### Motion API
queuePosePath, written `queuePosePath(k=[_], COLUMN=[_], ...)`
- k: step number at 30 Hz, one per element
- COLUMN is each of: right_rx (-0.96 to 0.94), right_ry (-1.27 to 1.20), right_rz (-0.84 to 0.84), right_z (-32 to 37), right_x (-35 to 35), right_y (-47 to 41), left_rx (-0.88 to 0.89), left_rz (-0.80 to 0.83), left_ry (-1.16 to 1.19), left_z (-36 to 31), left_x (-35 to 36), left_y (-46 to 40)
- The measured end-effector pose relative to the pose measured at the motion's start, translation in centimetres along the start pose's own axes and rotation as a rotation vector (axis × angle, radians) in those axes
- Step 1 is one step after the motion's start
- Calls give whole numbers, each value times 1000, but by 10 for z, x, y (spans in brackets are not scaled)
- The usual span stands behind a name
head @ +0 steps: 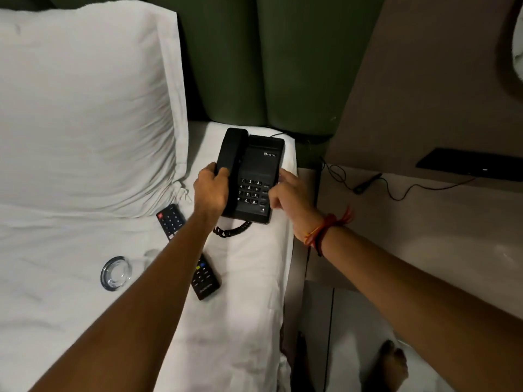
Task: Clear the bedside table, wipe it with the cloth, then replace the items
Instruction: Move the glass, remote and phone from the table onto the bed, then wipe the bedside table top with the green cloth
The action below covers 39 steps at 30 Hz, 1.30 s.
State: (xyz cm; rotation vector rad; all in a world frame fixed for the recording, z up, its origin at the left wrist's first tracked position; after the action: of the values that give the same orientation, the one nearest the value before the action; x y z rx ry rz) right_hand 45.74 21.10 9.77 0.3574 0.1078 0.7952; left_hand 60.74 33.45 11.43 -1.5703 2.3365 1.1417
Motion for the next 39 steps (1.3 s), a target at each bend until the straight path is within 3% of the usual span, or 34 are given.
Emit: queuePosePath(k=[4, 7, 9, 14, 23, 30, 35, 39], right_rx=[0, -108, -252, -343, 45, 235, 371, 409], right_ry=[1, 260, 541, 1025, 1354, 1387, 1340, 1203], right_rz=[11, -90, -118, -199, -385, -606, -771, -898], right_z=[-11, -1, 13, 19, -48, -94, -146, -189], right_x=[-11, -45, -67, -174, -395, -511, -558, -566], right_y=[-4, 2, 13, 58, 236, 451, 606, 690], left_rx=[65, 301, 507, 750, 1045, 1219, 1278, 1333], left_rz=[-58, -287, -323, -48, 418, 710, 921, 985], left_ry=[-81, -410, -497, -706, -817, -857, -852, -870], left_z=[-4, -29, -50, -67, -11, 84, 164, 206], left_x=[3, 13, 34, 161, 372, 479, 512, 513], left_y=[7, 32, 57, 123, 324, 541, 686, 757])
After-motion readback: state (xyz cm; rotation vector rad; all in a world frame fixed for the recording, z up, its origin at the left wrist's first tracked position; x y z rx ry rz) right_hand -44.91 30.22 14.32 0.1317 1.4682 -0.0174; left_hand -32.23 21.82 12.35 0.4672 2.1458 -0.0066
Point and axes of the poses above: each hand's wrist, its own y-axis away from the middle knuckle, its own x-axis out of the palm, z = x × y, the point moved 9 cm from there along -y, towards the middle knuckle, and after that the axes turned 12 degrees about -x, right-handed, at the moved point
